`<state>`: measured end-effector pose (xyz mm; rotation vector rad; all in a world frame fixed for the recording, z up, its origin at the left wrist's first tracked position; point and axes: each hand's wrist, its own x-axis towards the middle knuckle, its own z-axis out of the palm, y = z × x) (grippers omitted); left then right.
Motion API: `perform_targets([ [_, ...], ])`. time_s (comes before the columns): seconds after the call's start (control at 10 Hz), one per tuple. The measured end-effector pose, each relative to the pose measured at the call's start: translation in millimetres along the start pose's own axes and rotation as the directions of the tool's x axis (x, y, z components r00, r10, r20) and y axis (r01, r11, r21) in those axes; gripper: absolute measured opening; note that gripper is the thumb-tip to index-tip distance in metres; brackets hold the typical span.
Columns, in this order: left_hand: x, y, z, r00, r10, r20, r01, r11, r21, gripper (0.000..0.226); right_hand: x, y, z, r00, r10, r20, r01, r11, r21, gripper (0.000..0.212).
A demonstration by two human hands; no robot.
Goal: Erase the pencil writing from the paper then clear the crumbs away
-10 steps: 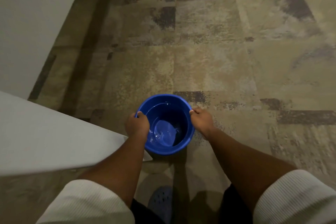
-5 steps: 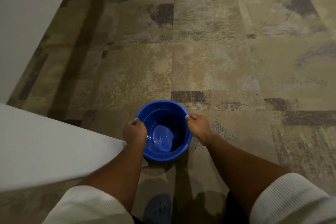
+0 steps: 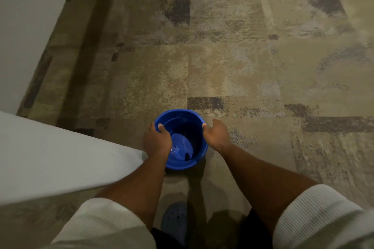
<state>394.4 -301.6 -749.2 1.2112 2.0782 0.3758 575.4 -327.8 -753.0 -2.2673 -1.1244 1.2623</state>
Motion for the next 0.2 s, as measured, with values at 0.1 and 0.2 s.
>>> perform_targets([
  [0.1, -24.6, 31.8, -25.2, 0.995, 0.085, 0.060, -0.088, 0.995, 0.053, 0.050, -34.3, -19.5, -33.0, 0.990, -0.142, -0.019, 0.135, 0.969, -0.209, 0.064],
  [0.2, -54.5, 72.9, -48.2, 0.975, 0.198, 0.101, -0.208, 0.973, 0.105, 0.052, -65.8, -39.6, -70.4, 0.968, -0.252, -0.024, 0.229, 0.913, -0.337, 0.067],
])
